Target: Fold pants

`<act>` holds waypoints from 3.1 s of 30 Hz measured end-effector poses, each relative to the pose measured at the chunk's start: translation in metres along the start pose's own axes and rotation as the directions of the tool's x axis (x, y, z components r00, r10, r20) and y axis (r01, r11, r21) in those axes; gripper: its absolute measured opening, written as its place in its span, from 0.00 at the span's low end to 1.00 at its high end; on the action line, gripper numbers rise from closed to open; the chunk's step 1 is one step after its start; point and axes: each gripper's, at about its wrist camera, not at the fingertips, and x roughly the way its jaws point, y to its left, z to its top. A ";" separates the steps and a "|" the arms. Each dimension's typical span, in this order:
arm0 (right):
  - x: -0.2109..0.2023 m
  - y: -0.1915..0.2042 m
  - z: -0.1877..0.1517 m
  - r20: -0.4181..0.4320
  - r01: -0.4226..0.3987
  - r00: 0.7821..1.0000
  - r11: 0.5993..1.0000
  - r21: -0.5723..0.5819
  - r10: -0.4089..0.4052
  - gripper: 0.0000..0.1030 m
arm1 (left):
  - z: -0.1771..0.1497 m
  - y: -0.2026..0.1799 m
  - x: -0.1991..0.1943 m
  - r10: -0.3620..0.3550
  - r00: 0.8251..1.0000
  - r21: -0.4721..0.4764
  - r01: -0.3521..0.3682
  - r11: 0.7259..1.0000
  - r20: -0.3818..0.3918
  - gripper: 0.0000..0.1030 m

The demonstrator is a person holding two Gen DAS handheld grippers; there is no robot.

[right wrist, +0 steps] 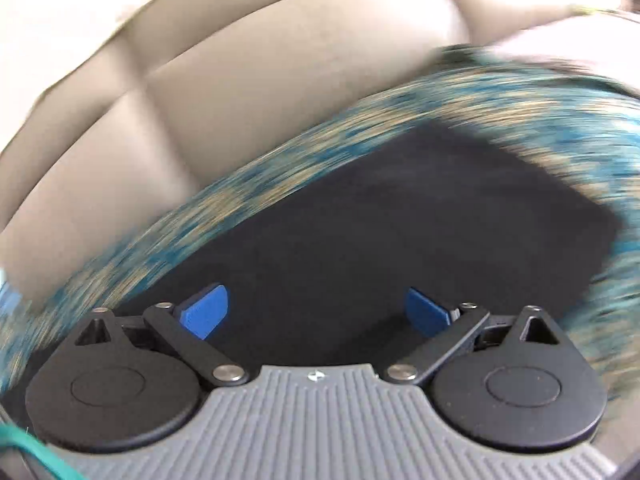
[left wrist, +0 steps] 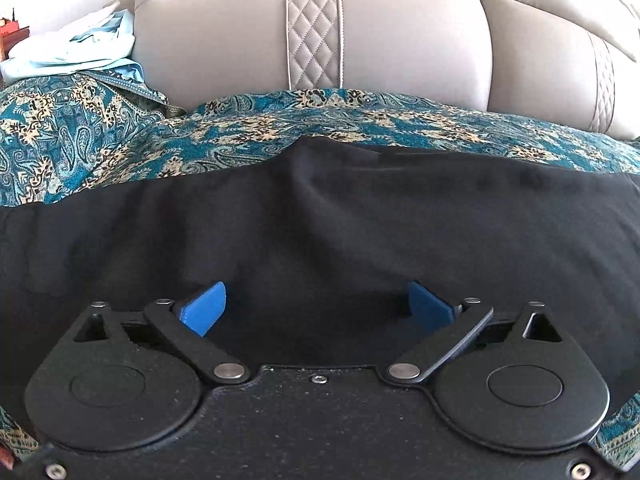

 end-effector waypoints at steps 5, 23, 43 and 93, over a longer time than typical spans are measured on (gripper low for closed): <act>-0.050 -0.069 0.034 0.165 0.082 0.978 0.959 0.272 -0.130 0.97 | 0.000 0.002 0.003 0.002 1.000 -0.005 -0.002 1.000 -0.002 1.00; -0.025 -0.135 0.036 0.006 0.096 0.994 0.874 0.477 -0.113 0.73 | 0.012 -0.006 0.001 0.057 0.996 0.014 -0.056 0.998 -0.069 0.98; 0.000 -0.091 0.034 0.038 0.083 0.995 0.973 0.217 -0.094 0.45 | 0.009 -0.006 -0.005 0.073 0.994 0.009 -0.073 0.997 -0.078 0.95; -0.062 0.287 -0.219 -0.510 -0.703 0.690 0.308 -0.641 0.514 0.81 | -0.026 0.056 -0.087 -0.030 0.999 -0.274 0.036 0.961 0.025 0.49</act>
